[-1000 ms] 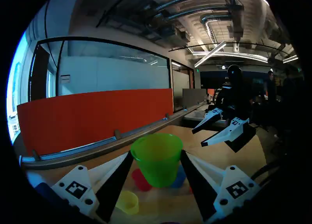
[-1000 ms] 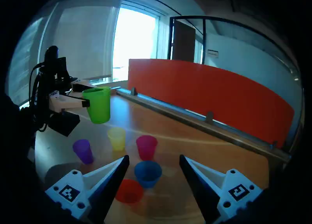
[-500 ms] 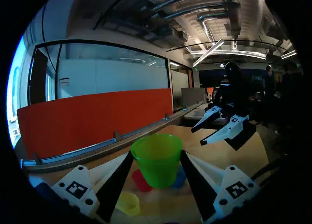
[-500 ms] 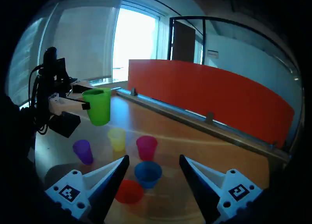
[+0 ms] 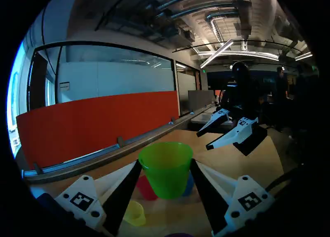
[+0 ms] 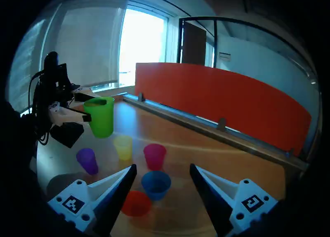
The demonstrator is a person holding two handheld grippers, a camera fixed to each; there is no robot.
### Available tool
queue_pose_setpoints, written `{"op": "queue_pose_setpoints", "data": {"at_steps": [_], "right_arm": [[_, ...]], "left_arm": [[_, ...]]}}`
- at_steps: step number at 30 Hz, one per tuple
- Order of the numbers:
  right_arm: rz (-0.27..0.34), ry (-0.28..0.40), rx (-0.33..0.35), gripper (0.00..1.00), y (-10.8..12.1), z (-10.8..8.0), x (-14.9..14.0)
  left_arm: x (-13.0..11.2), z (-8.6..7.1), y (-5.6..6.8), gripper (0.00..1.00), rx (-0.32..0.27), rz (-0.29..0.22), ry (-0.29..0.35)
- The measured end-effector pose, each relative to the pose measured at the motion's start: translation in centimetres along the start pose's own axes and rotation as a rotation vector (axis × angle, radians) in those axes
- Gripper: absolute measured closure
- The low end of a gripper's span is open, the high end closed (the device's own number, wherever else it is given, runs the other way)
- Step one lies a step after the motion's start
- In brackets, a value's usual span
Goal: Pour water
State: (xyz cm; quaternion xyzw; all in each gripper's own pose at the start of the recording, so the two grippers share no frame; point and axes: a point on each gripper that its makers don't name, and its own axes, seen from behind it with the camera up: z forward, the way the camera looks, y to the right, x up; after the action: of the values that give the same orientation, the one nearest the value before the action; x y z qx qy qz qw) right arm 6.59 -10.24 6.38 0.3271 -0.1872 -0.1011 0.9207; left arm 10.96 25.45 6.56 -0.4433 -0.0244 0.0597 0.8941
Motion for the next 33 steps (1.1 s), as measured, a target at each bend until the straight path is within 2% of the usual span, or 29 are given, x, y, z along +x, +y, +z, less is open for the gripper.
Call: {"op": "queue_pose_setpoints", "data": {"at_steps": [17,33], "right_arm": [[-0.002,-0.011,0.003,0.01,0.2,0.7,0.0],[-0.019,-0.074,0.043,0.0,-0.5,3.2,-1.7]], "left_arm": [[0.9,-1.3,0.0,0.15,0.011,-0.008,0.02],[0.8,-2.8,-0.3,0.15,0.032,-0.015,0.022]]}}
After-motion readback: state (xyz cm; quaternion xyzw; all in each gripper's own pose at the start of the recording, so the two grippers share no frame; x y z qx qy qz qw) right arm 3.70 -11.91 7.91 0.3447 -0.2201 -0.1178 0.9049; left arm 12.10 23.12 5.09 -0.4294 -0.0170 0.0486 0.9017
